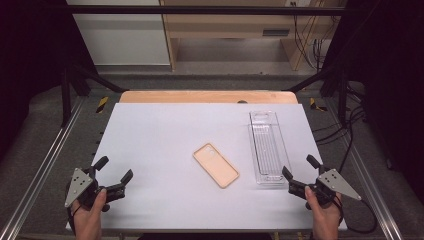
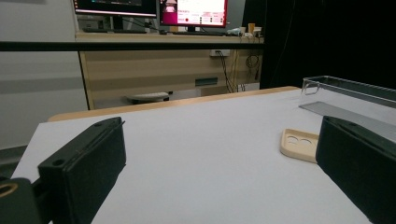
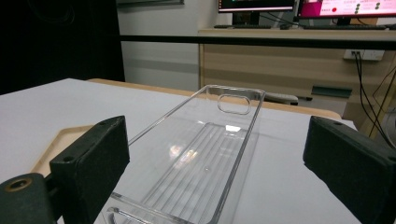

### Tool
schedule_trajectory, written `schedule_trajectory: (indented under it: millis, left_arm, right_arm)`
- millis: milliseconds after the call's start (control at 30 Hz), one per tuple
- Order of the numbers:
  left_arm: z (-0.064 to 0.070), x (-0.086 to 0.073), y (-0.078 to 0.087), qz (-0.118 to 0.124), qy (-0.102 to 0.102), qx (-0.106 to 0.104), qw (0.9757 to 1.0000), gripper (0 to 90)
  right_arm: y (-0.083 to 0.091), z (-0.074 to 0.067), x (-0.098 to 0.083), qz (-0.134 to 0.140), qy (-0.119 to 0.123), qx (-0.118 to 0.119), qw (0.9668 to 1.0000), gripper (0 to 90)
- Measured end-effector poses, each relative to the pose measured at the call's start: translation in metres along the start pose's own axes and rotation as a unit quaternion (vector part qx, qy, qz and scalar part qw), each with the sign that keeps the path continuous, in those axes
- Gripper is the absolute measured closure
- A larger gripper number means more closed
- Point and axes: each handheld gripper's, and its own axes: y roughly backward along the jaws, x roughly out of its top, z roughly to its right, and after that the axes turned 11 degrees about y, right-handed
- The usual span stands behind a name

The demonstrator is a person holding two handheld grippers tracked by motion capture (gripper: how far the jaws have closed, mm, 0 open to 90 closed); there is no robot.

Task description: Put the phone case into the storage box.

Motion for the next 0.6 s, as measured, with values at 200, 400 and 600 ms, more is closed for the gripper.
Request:
schedule_trajectory:
  millis: [200, 400, 600]
  left_arm:
    - [0.003, -0.001, 0.000, -0.006, -0.001, -0.001, 1.0000, 1.4]
    - [0.005, -0.002, 0.000, -0.010, 0.002, -0.002, 0.9999, 1.4]
    - [0.005, -0.001, 0.000, -0.010, 0.003, -0.006, 0.9999, 1.4]
  right_arm:
    - [0.001, 0.000, 0.002, -0.009, -0.022, 0.001, 0.9997, 6.7]
    - [0.002, 0.000, 0.018, -0.028, -0.031, -0.005, 0.9991, 4.1]
    - [-0.003, -0.008, 0.038, -0.046, 0.000, -0.011, 0.9989, 4.3]
